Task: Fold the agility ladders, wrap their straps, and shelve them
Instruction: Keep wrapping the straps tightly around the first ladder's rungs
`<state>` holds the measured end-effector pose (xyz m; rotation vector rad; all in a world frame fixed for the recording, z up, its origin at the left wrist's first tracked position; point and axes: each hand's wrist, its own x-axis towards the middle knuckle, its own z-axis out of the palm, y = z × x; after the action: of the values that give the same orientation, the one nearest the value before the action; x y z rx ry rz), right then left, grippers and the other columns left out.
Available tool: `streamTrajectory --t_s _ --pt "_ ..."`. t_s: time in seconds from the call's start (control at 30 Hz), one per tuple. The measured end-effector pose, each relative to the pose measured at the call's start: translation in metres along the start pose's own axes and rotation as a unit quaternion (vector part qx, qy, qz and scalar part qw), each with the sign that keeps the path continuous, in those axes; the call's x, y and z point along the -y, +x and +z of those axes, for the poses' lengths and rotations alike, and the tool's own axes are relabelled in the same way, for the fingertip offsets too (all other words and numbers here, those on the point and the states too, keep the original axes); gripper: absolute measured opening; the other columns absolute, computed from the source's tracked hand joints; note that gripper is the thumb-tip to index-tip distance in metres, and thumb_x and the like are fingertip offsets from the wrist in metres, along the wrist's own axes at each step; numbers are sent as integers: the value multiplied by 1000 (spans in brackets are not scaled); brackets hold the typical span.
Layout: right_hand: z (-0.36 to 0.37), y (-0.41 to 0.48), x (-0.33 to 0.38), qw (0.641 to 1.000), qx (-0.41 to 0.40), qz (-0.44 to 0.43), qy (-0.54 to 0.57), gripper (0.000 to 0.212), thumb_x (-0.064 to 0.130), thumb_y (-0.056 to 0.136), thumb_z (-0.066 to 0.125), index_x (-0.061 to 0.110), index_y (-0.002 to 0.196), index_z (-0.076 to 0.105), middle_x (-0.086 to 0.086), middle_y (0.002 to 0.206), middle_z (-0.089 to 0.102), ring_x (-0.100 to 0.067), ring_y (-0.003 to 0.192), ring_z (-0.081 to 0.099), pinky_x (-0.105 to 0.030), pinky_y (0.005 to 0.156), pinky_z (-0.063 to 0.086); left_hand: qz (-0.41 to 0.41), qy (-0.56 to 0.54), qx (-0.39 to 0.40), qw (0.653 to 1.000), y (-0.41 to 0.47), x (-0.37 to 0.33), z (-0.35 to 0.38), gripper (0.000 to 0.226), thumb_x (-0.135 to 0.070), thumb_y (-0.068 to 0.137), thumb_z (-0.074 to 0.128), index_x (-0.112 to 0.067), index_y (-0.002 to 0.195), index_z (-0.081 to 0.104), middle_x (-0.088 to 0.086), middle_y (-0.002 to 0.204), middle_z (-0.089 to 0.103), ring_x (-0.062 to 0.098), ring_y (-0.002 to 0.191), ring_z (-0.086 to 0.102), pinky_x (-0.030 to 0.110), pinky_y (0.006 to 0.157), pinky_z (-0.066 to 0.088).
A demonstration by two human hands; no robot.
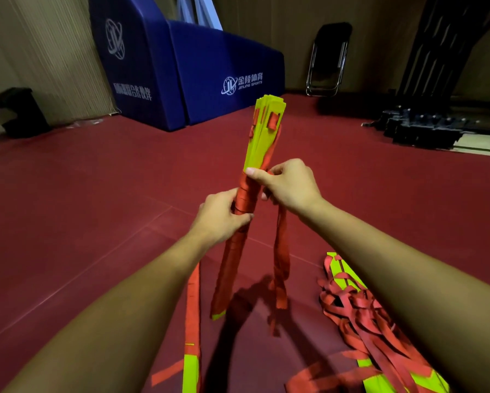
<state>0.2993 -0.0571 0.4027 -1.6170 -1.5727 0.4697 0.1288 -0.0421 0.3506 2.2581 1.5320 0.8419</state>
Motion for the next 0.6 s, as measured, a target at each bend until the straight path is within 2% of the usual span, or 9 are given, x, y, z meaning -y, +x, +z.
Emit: streamTrajectory --t_s 0.07,0.13,0.2,0.27,0.33,0.4,0.47,0.53,0.6 --pt "3 -2 1 1000 -5 5 -5 68 81 66 61 13 55 67 -1 53 66 -19 62 66 -38 67 55 10 34 5 999 -1 -4 1 28 -41 75 68 -30 100 63 -3 84 66 31 92 63 40 75 50" --pt "8 -1 0 999 -27 16 -9 76 86 58 58 10 59 66 -3 58 67 -24 67 67 -40 67 55 12 69 6 998 -2 -7 1 28 -37 79 69 -32 104 58 2 90 60 37 96 61 43 77 50" --pt "9 2 -2 999 -33 14 -3 68 76 68 63 9 59 64 -4 58 66 -24 65 65 -38 65 53 9 69 21 997 -1 -8 2 38 -36 78 68 -39 113 53 1 88 53 38 93 60 42 77 49" --pt "10 4 -3 999 -17 1 27 55 58 81 69 12 52 59 0 52 63 -18 55 57 -33 61 45 -10 -1 69 998 0 -7 0 56 -31 72 64 -43 124 49 1 90 57 31 89 61 41 78 52" --pt "9 5 -3 998 0 -11 63 49 44 86 71 14 50 56 4 48 59 -12 48 49 -30 60 38 -43 -127 113 984 2 -2 0 70 -20 66 65 -37 131 49 4 101 64 27 92 63 45 83 56" --pt "9 5 -2 997 14 -24 77 43 38 88 71 11 57 59 6 47 59 -5 42 47 -28 57 37 -58 -213 119 968 4 0 0 70 -5 69 74 -23 133 51 9 115 64 24 99 63 49 94 54" --pt "7 4 -2 997 18 -32 65 39 37 90 69 8 63 64 9 42 56 0 38 47 -26 53 35 -51 -237 119 963 5 3 0 66 5 76 78 -14 134 54 12 118 65 18 95 61 50 98 52" --pt "3 4 -2 998 11 -33 48 40 37 90 68 14 59 63 13 39 55 2 38 48 -20 50 34 -37 -233 103 966 5 7 0 66 -5 70 85 -17 130 59 11 117 70 12 86 59 49 96 54" --pt "0 6 -3 998 5 -33 49 41 40 89 69 18 55 62 11 45 60 1 40 50 -24 55 40 -34 -184 64 980 4 8 -1 64 -27 60 92 -22 118 65 5 105 75 10 78 59 46 88 56"
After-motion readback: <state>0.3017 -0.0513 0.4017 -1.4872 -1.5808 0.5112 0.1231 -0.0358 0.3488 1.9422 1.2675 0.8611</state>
